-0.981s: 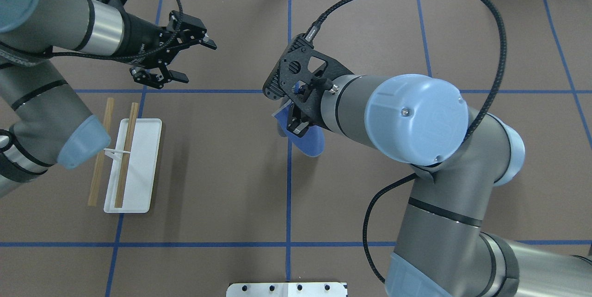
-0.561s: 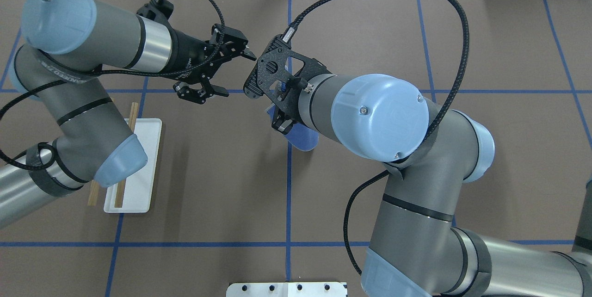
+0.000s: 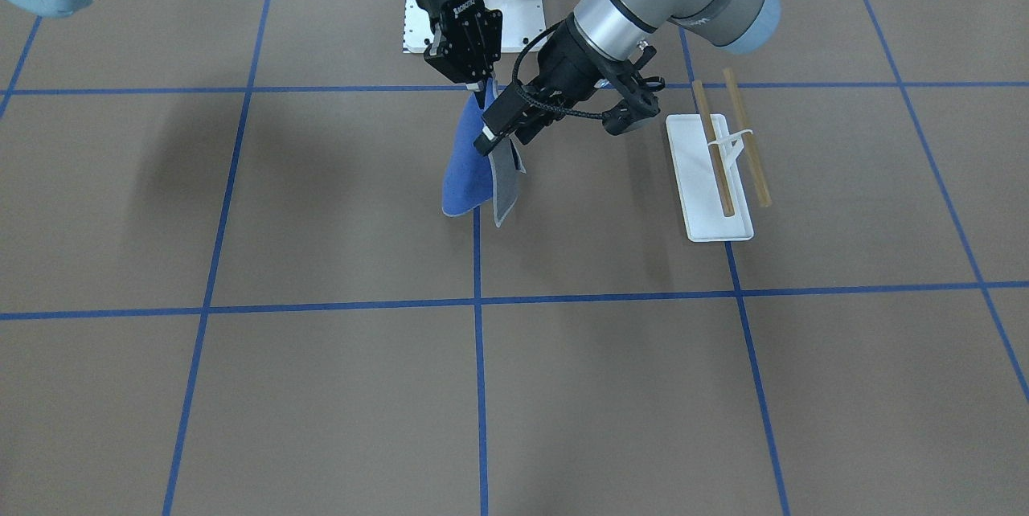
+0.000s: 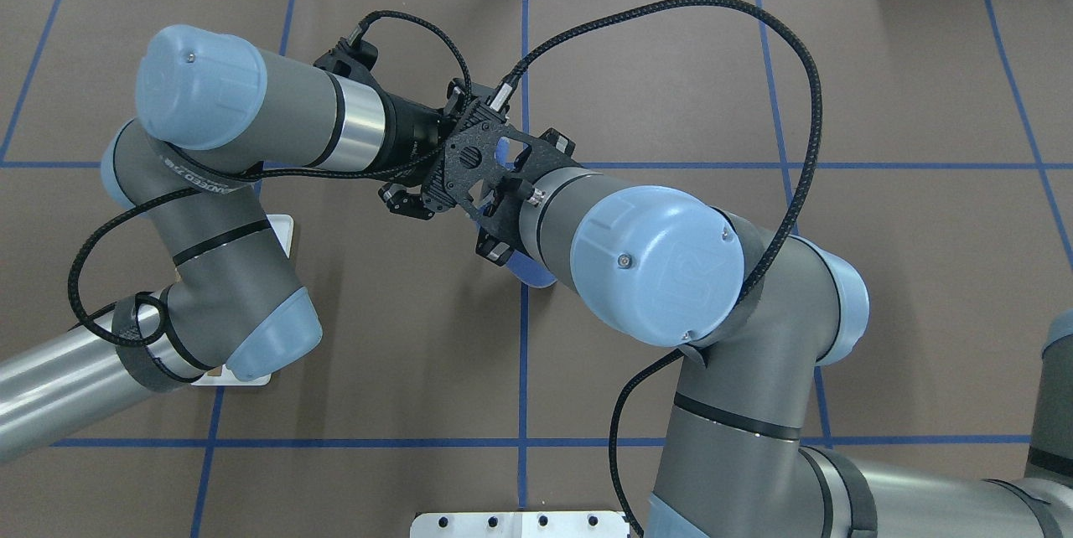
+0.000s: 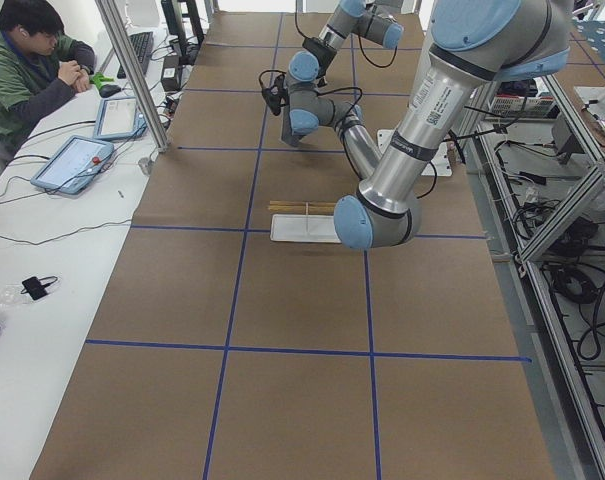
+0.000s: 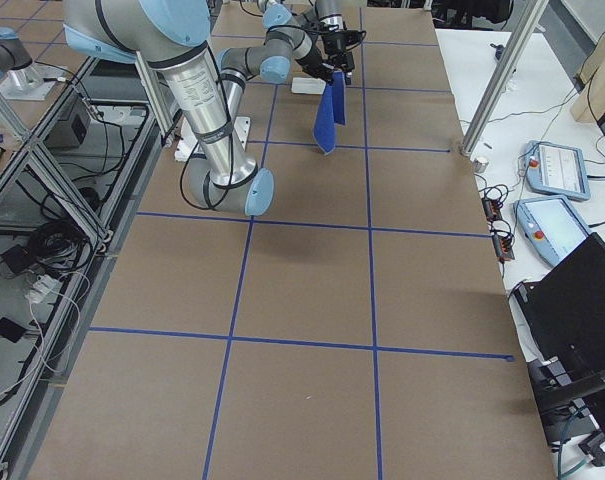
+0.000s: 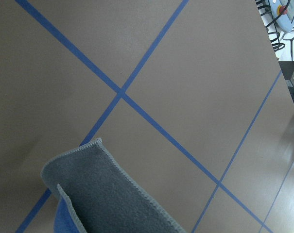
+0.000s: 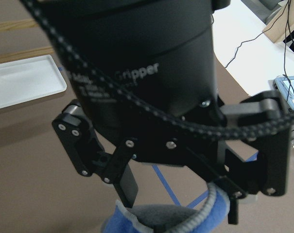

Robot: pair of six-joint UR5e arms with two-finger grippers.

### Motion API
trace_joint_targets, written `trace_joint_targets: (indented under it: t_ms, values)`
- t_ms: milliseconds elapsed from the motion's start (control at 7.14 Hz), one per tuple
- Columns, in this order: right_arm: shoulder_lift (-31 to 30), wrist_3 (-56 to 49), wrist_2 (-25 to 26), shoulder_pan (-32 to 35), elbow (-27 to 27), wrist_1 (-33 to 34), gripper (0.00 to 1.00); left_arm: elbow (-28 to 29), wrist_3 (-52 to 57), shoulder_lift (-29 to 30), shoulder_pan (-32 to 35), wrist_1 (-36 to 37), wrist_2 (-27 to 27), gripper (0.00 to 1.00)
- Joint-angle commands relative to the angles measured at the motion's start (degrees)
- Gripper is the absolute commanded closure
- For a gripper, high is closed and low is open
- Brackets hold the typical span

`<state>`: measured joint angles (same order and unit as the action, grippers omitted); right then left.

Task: Hang towel on rack

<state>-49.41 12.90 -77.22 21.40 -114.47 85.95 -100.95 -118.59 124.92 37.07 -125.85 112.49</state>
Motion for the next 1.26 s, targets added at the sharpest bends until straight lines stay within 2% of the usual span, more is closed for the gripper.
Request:
trace_joint_targets:
  t_ms: [0,140,280,420,841,981,1121]
  values:
    - [0.11,0.02,0.14,-0.13,-0.40,-0.08,1.00,0.05,-0.32,-0.20,-0.07,-0.10,0.09,0.47]
    - [0.11,0.02,0.14,-0.13,-0.41,-0.17,1.00,0.05,-0.15,-0.29,-0.15,-0.19,0.10,0.67]
    - [-0.07,-0.07,0.23,-0.13,-0.32,-1.48,1.00,0.05,-0.06,-0.29,-0.15,-0.27,0.10,0.80]
    - [-0.16,-0.07,0.23,-0.13,-0.23,-2.19,1.00,-0.03,0.12,-0.37,-0.15,-0.27,0.10,0.98]
    - [-0.51,0.02,0.23,-0.04,-0.32,-2.54,1.00,-0.30,0.38,-0.46,-0.07,-0.36,0.10,1.00]
    - [-0.51,0.02,0.23,-0.04,-0.32,-2.63,1.00,-0.47,1.16,-0.55,-0.07,-0.36,0.18,0.29]
    - [-0.60,0.11,0.23,0.04,-0.32,-2.72,1.00,-0.65,1.61,-0.55,0.02,-0.28,0.18,0.33]
